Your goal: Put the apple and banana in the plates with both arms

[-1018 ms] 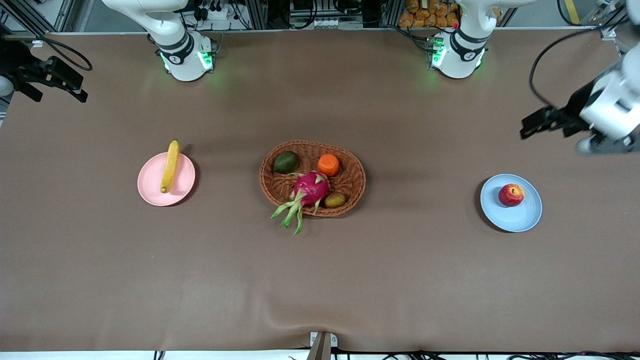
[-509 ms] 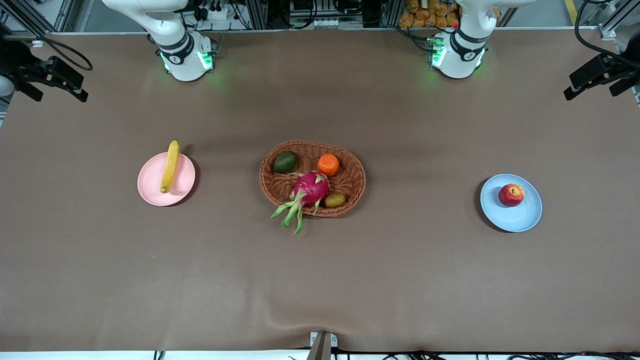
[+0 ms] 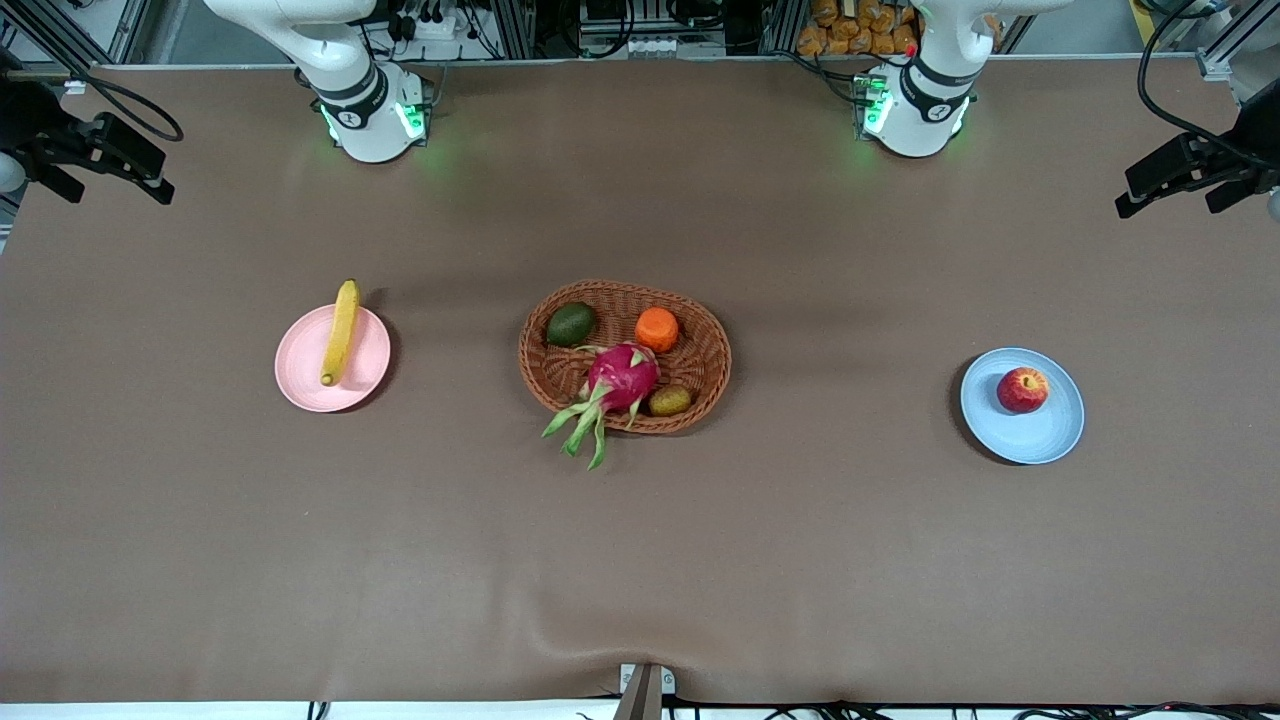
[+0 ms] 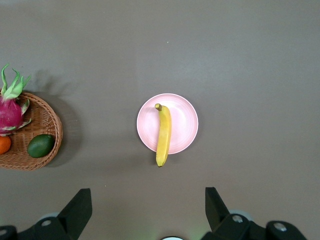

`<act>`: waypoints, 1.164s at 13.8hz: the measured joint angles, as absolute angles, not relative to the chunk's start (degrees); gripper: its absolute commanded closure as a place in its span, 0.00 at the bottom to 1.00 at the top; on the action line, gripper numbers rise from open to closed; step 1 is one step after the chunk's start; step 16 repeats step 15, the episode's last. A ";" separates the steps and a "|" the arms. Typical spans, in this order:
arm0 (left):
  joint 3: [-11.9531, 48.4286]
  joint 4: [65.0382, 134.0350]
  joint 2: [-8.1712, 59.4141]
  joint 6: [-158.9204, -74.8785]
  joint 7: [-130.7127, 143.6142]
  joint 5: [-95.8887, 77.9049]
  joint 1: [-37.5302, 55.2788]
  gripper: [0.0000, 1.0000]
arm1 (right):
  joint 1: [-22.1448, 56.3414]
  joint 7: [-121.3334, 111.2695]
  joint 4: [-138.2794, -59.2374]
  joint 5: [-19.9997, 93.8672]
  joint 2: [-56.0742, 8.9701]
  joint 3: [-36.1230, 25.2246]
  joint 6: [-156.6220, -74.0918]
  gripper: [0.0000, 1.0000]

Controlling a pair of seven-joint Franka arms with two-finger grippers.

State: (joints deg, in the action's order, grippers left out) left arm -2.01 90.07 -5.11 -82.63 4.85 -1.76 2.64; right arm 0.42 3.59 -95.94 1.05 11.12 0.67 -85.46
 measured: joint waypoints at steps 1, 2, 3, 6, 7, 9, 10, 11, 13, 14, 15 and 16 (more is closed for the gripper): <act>-1.98 90.08 -5.06 -82.64 4.66 -1.38 2.98 0.00 | 0.42 3.59 -95.94 1.04 11.12 0.65 -85.46 0.00; -1.87 90.08 -5.04 -82.64 4.44 -1.28 3.25 0.00 | 0.42 3.59 -95.94 1.03 11.12 0.64 -85.46 0.00; -1.78 90.09 -5.03 -82.64 3.92 -1.22 3.41 0.00 | 0.42 3.59 -95.94 1.03 11.12 0.63 -85.46 0.00; -1.82 90.14 -4.86 -82.63 3.07 -1.22 3.48 0.00 | 0.42 3.59 -95.94 1.02 11.12 0.58 -85.46 0.00; -1.82 90.13 -4.71 -82.68 3.01 -1.22 3.48 0.00 | 0.42 3.59 -95.94 1.01 11.12 0.54 -85.46 0.00; -1.81 90.05 -4.37 -83.01 2.99 -1.22 3.49 0.00 | 0.42 3.59 -95.94 1.00 11.12 0.45 -85.48 0.00; -1.81 90.00 -4.20 -83.12 2.99 -1.22 3.49 0.00 | 0.42 3.59 -95.94 1.00 11.12 0.42 -85.49 0.00; -1.81 89.99 -4.09 -83.14 2.99 -1.22 3.49 0.00 | 0.42 3.59 -95.94 1.00 11.12 0.41 -85.50 0.00; -1.81 89.98 -4.02 -83.11 2.99 -1.22 3.49 0.00 | 0.42 3.59 -95.94 1.00 11.12 0.40 -85.50 0.00; -1.80 89.97 -4.02 -83.06 2.99 -1.22 3.49 0.00 | 0.42 3.59 -95.94 1.00 11.12 0.39 -85.50 0.00; -1.80 89.97 -4.02 -83.01 2.99 -1.22 3.49 0.00 | 0.42 3.59 -95.94 1.00 11.12 0.35 -85.50 0.00; -1.80 89.97 -4.02 -83.01 2.99 -1.22 3.49 0.00 | 0.42 3.59 -95.94 1.00 11.12 0.35 -85.50 0.00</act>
